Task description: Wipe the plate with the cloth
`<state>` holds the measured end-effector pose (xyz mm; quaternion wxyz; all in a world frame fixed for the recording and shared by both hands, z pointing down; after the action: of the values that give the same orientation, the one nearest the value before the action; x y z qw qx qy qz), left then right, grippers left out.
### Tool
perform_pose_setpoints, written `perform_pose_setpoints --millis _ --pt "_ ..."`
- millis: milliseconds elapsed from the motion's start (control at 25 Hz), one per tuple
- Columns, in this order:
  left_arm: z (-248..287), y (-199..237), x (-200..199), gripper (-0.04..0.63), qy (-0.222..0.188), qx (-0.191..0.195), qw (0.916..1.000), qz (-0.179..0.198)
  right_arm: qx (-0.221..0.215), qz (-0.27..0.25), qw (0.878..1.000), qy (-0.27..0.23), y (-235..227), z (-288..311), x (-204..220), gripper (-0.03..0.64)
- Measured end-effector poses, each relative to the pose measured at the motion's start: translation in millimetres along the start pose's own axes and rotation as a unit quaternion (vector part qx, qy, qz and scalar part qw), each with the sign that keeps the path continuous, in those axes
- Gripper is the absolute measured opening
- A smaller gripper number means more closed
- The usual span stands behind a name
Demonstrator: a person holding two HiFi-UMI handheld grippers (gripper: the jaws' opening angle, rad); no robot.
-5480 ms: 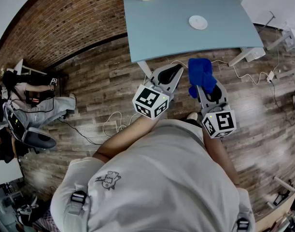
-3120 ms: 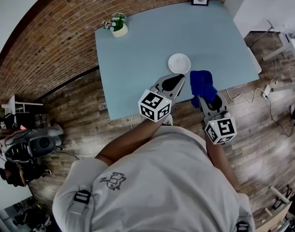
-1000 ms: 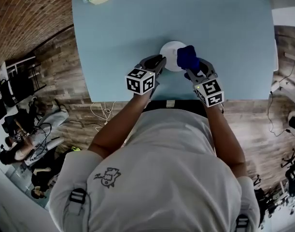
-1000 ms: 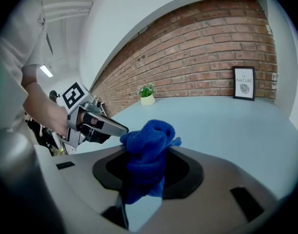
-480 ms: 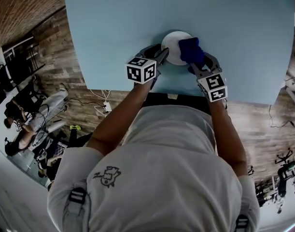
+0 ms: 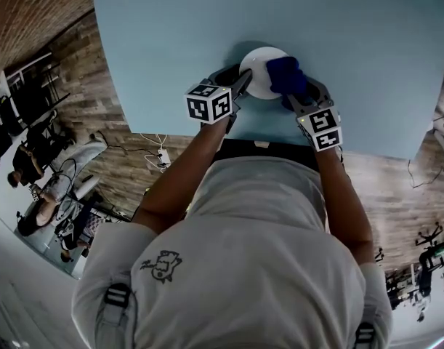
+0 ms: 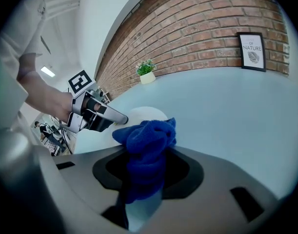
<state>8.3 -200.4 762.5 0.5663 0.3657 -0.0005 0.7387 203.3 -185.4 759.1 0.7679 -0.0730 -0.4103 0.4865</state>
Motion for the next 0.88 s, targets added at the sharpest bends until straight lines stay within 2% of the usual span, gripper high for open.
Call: perform_pose_setpoints --millis 40,120,280,400,600,720,880 --pt "0.7 -2.6 0.0 0.099 -0.003 0.001 1.0000 0.000 -0.001 0.003 1.000 -0.001 -1.0 -0.4 0.7 0.135" --pt "-0.5 -7.5 -0.5 0.074 -0.011 0.007 0.9999 -0.004 0.000 0.008 1.000 0.003 -2.6 -1.6 2.7 0.137" --pt "-7.6 -12.2 -1.1 0.039 -0.034 0.041 0.9976 -0.044 0.012 0.000 1.000 0.014 -2.5 -1.0 8.7 0.137" --pt "-11.3 -15.4 1.7 0.021 -0.053 0.066 0.9921 -0.093 0.009 0.000 1.000 0.008 0.3 -5.3 5.6 0.137" --pt "-33.2 -21.7 -6.1 0.015 -0.080 0.112 0.9816 -0.133 0.033 -0.020 0.999 -0.005 9.4 -17.8 -18.2 0.137" --pt "-54.2 -31.6 -13.4 0.015 -0.091 0.145 0.9764 -0.131 0.051 -0.050 0.997 -0.020 27.5 -27.4 -41.6 0.136" --pt "-84.4 -53.0 -23.9 0.018 -0.102 0.197 0.9696 -0.103 0.054 -0.119 0.990 -0.050 79.6 -41.5 -81.6 0.135"
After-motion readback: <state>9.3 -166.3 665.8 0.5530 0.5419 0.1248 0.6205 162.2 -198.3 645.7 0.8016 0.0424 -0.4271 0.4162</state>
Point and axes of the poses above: the fingertips, and each gripper's own axes: z forward along the fingers, y to its left, x out of its underside, the point moved 6 cm from there along -z, backward along the fingers, and after that the axes turned 14 degrees about z, right-handed, at the moved point
